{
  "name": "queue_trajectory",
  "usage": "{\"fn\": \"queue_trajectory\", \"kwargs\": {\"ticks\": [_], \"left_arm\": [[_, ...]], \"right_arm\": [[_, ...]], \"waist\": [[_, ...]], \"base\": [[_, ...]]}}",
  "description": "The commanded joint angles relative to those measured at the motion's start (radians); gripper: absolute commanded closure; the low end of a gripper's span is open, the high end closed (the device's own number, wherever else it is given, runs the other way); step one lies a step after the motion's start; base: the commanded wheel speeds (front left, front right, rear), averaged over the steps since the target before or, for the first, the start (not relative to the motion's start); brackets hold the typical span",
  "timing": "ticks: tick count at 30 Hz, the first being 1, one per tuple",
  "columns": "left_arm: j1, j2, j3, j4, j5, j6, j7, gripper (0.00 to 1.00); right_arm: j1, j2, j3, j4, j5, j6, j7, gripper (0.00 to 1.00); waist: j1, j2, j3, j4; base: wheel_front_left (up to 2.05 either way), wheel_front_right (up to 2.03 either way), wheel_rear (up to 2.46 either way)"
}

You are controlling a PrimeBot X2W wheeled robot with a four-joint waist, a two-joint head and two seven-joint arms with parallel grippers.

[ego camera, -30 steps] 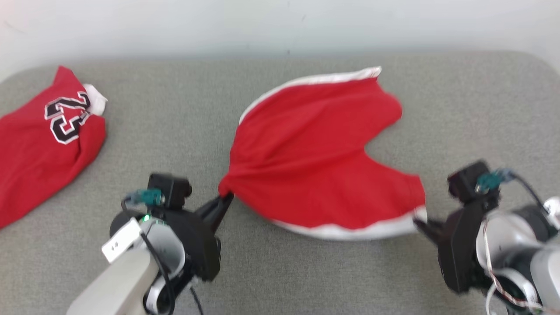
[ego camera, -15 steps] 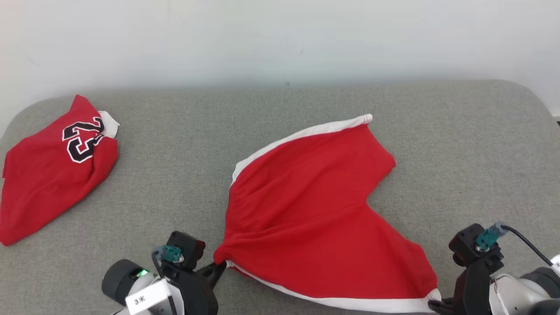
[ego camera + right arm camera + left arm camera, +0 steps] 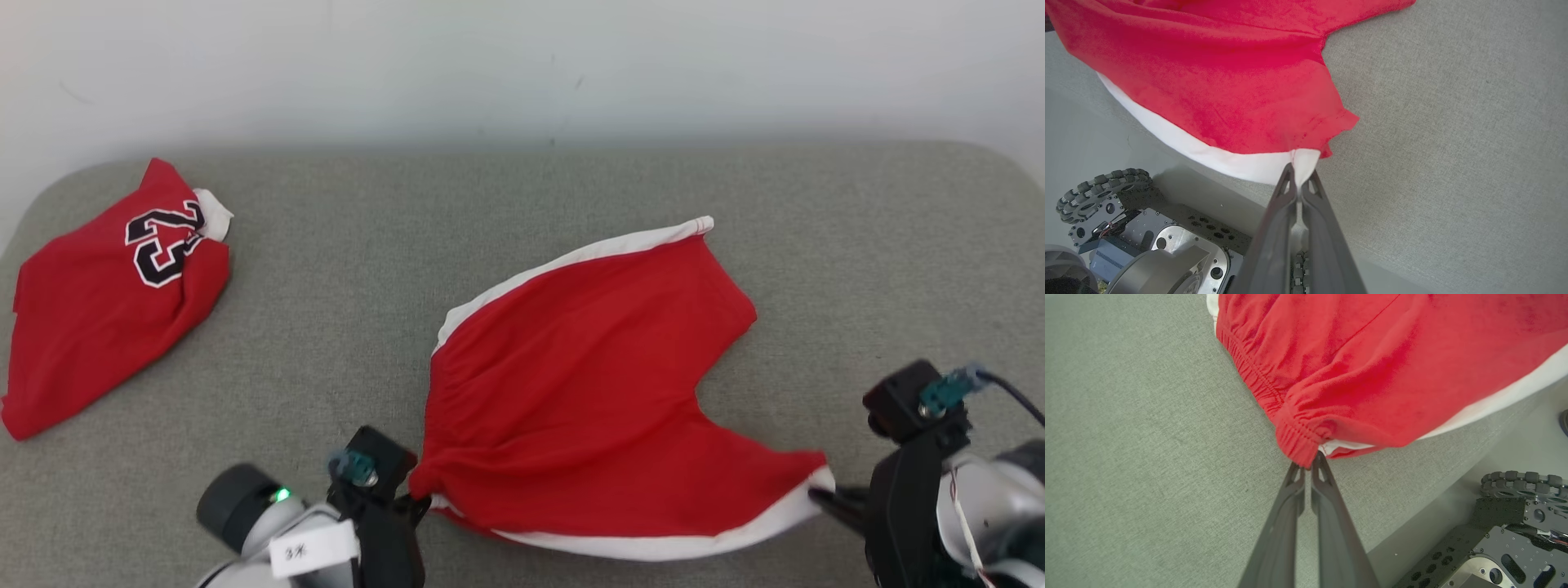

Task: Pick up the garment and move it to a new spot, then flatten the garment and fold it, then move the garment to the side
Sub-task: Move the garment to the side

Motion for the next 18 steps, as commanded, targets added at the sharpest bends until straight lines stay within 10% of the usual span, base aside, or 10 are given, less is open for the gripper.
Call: {"fn": "queue_trajectory", "kwargs": {"ticks": [1,18], "left_arm": [[-0.035,-0.007,-0.003,0.001,0.012,-0.008,0.015,1.00],[-0.289,-0.163,0.045,0.116,0.001,-0.031,0.078,1.00]], "right_arm": [[-0.038,-0.013,0.006,0.017,-0.018,0.000,-0.015,1.00],[-0.452,-0.080,0.117,0.366,-0.171,0.000,-0.283,1.00]], "waist": [[-0.0001,0.0000,0.023,0.013],[-0.0001,0.0000,0.187,0.095]], "base": [[0.00,0.00,0.00],[0.00,0.00,0.00]]}}
